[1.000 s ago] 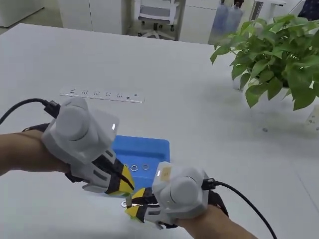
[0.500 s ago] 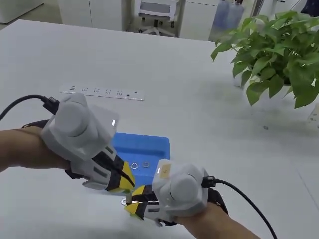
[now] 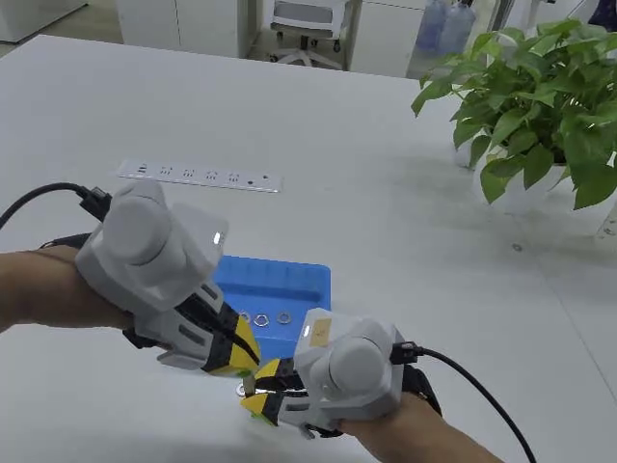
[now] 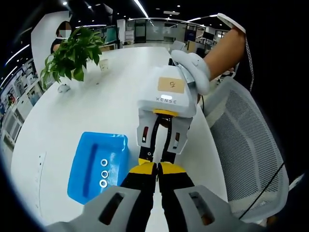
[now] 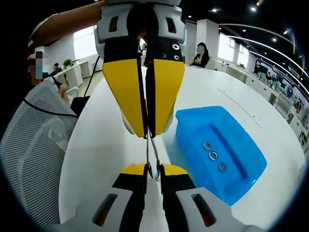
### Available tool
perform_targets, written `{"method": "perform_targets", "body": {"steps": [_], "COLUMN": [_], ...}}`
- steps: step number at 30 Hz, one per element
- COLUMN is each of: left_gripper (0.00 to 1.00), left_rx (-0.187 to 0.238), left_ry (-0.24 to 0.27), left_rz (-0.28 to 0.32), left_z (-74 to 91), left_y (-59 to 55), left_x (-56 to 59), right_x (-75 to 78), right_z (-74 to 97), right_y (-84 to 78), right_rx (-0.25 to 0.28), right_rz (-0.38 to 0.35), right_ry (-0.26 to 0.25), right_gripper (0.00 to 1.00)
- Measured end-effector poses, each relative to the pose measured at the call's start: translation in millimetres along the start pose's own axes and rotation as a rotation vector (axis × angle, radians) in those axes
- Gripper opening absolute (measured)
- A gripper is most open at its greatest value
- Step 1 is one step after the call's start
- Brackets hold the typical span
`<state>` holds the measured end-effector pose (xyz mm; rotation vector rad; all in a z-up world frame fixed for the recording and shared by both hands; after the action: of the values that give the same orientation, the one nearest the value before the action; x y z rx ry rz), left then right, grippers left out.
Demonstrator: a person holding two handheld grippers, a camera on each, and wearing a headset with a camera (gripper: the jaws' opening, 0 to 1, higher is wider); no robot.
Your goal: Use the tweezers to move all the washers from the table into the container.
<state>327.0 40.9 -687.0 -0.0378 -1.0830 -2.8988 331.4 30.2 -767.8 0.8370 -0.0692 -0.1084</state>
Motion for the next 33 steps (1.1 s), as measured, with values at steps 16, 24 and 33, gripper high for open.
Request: {"method": "perform_targets", "body": {"steps": [16, 24, 33], "left_gripper": [0.06, 0.06, 0.06], "left_rx": [-0.005, -0.002, -0.003], "left_ry": [0.001, 0.006, 0.009], "left_rz": [-0.001, -0.003, -0.018], "left_z": [2.2, 1.1, -1.2], "left_y": [-1.4, -0.6, 1.9], "left_x": [0.5, -1.9, -7.7], "right_x": [-1.7, 0.0, 1.0], "right_z": [-1.0, -0.7, 0.7], "right_y": [3.2, 2.3, -1.4], "right_rx": [0.001, 0.002, -0.009], "right_rz": [0.016, 0.011, 0.007], "right_ry": [0.006, 0.001, -0.003], "right_gripper": [0.12, 0.12, 0.14]}}
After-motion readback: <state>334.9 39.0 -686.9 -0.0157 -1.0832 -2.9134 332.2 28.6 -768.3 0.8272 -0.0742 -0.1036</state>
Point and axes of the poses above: the centre of the closed fingertips' face, and the gripper's own axes: z roughly backward along the fingers, x roughly to its right, y roughly out of its top, the point moved 3 cm from there along z, roughly backward along the fingers, and after that the axes turned 3 degrees about -x, right-handed, at the moved point
